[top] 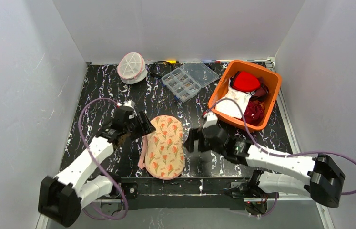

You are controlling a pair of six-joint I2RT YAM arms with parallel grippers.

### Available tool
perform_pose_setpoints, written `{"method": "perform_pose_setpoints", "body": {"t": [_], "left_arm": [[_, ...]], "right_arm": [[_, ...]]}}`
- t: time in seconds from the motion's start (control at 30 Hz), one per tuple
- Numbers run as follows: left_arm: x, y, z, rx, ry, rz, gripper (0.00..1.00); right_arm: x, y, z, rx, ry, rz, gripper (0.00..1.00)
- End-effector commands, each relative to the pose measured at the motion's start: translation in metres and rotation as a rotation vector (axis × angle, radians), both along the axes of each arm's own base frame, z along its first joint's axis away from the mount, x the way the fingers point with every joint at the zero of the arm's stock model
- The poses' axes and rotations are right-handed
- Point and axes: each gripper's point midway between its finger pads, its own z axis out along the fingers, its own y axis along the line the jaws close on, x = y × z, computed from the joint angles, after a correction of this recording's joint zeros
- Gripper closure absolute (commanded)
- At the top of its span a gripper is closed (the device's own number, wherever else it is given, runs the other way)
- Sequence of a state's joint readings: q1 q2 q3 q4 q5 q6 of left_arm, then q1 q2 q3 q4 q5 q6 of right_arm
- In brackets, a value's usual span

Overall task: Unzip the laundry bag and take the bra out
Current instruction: Adjust the laundry bag at the center of the board.

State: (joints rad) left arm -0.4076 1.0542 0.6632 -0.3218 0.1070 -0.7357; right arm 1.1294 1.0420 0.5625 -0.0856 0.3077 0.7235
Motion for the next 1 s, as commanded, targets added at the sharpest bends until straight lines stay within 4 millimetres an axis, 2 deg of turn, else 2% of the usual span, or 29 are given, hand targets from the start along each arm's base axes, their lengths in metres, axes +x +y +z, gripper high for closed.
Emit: {"method": "perform_pose_setpoints", "body": {"t": [0.0,0.1,0.23,0.4,0.5,0.63,0.83,0.97], "left_arm": [[-0.027,0.013,0.029,-0.006,-0.064,0.004,0.35],[-0.064,0.011,0.024,-0.073,-0.035,-0.002,0.34],[-0.105,0.007,0.009,-0.139,0.025,-0.031,0.34],[-0.13,-0.002,0.0,-0.193,0.083,-0.091,0.34],[-0.137,-0.005,-0.006,-0.196,0.116,-0.112,0.35],[-0.14,-0.005,-0.016,-0.185,0.145,-0.119,0.35],[-0.135,-0.014,-0.044,-0.194,0.193,-0.106,0.39],[-0.124,-0.011,-0.051,-0.164,0.169,-0.062,0.42]], "right_arm": [[0.067,-0.009,0.015,0.01,-0.022,-0.08,0.08],[0.104,0.008,0.02,0.034,-0.03,-0.076,0.11],[0.145,0.034,0.013,0.006,-0.031,-0.048,0.13],[0.177,0.056,-0.02,-0.016,0.034,-0.008,0.15],[0.181,0.067,-0.035,-0.019,0.082,0.037,0.19],[0.177,0.07,-0.048,-0.033,0.117,0.059,0.3],[0.162,0.049,-0.058,-0.054,0.131,0.021,0.5],[0.142,0.029,-0.058,-0.046,0.135,-0.013,0.55]]}}
